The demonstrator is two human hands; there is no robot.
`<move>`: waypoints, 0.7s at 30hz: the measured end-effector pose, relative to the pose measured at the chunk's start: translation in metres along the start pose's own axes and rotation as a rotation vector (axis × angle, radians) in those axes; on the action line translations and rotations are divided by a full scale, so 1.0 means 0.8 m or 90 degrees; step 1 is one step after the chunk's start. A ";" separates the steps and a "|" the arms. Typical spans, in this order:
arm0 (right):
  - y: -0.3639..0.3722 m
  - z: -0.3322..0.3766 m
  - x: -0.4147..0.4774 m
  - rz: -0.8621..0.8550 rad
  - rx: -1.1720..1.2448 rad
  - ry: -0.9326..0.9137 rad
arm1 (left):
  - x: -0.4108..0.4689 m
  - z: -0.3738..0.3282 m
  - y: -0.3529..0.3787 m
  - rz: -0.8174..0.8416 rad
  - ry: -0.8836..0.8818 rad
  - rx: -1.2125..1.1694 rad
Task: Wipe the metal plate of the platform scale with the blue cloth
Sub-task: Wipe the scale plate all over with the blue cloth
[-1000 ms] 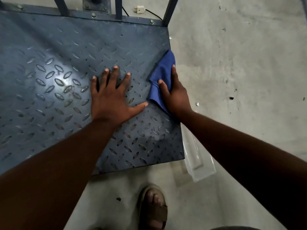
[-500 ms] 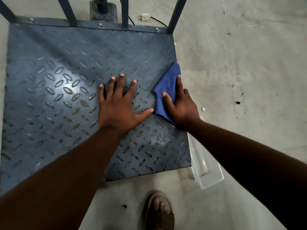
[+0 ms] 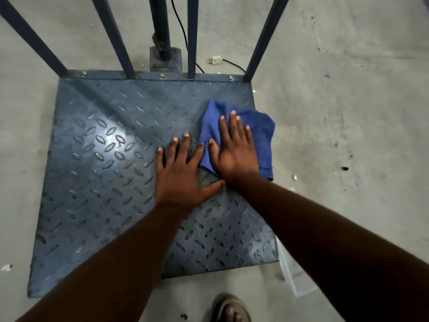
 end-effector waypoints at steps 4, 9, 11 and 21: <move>0.000 0.012 -0.003 0.005 -0.006 -0.011 | 0.004 0.002 -0.001 0.014 0.003 0.006; -0.001 0.012 -0.004 0.000 -0.013 0.005 | 0.003 0.008 0.001 0.036 0.028 -0.020; 0.002 0.011 -0.003 0.004 -0.021 0.006 | 0.003 0.028 -0.001 0.058 0.081 -0.032; 0.006 0.009 0.000 0.039 -0.030 0.037 | -0.065 0.202 -0.039 0.084 -0.025 0.033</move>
Point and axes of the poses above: each hand's wrist, its own x-axis towards the middle knuckle, its own y-axis out of the palm, z = x × y, the point moved 5 cm from there along x, towards the middle knuckle, and after that the axes turned 4 degrees about z, right-handed, at the moved point
